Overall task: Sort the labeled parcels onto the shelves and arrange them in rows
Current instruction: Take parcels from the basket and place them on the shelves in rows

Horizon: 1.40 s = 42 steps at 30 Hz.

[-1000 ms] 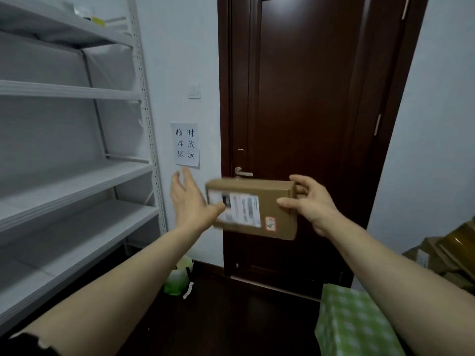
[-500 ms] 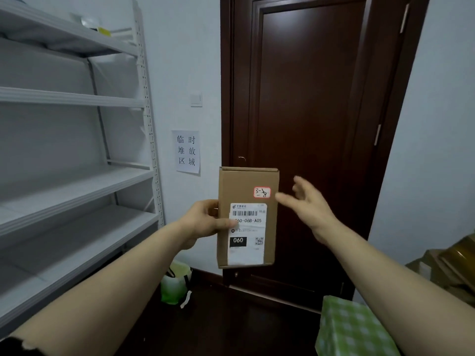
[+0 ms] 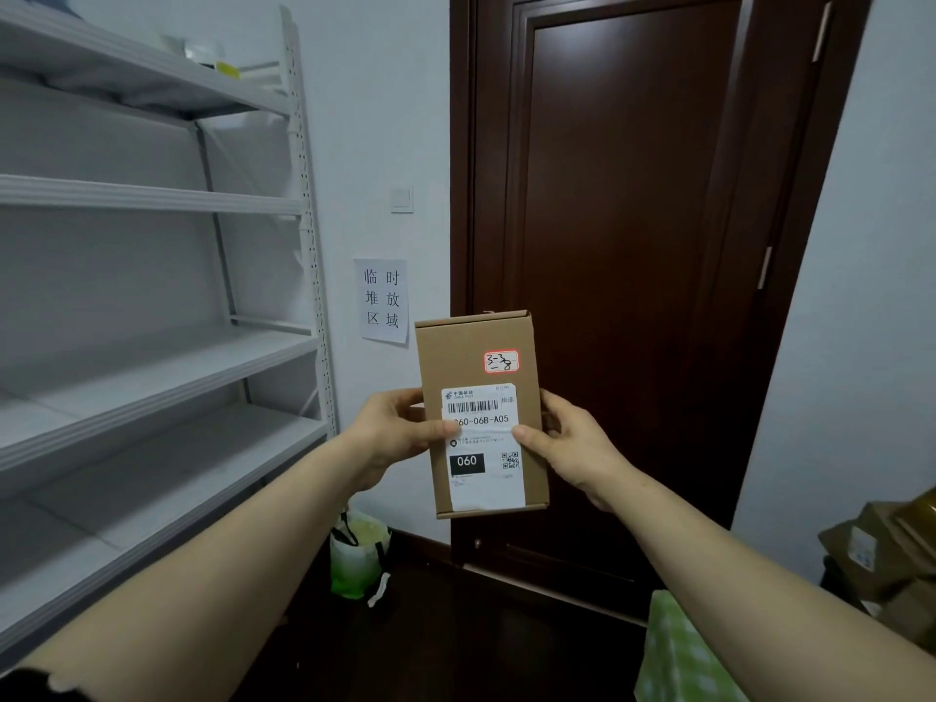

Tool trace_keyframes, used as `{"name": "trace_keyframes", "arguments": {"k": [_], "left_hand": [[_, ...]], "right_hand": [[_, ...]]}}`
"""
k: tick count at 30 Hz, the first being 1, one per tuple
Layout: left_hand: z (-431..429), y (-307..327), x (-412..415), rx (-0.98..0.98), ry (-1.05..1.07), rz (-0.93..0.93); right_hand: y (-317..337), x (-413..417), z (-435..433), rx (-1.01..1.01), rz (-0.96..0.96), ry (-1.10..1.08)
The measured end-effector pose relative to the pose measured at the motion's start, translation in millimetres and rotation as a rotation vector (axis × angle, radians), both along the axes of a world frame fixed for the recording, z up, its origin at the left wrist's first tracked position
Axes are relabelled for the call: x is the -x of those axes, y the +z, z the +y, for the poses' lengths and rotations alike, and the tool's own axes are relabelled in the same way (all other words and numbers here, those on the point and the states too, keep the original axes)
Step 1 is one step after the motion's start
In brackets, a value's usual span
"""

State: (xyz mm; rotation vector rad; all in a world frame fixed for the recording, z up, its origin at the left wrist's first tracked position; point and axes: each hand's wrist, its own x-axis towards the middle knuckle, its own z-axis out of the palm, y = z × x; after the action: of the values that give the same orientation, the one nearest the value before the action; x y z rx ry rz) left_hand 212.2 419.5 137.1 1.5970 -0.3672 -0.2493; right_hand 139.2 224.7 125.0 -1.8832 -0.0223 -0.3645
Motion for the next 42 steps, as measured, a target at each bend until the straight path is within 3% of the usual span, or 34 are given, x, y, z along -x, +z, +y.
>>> {"name": "trace_keyframes", "arguments": {"k": [9,15,24,32,42], "left_hand": [[24.6,4.2,1.2,0.047,0.045,0.037],[101.9,31.7,-4.9,0.073,0.223,0.069],[250.6,45.6,17.1,0.140,0.548,-0.085],[414.0,39.1,20.4,0.133,0.711,-0.159],[572.5,-10.7,12.1,0.093,0.886,-0.011]], "right_hand": [[6.7,-9.5,18.8,-0.024,0.033,0.061],[15.8,-50.2,60.5,-0.035,0.114,0.295],[18.1,-96.8,234.6,-0.151,0.083,0.586],[18.9,-134.4,410.8,-0.154,0.093,0.743],[-24.5,-179.0,586.0,-0.066,0.211,0.874]]}}
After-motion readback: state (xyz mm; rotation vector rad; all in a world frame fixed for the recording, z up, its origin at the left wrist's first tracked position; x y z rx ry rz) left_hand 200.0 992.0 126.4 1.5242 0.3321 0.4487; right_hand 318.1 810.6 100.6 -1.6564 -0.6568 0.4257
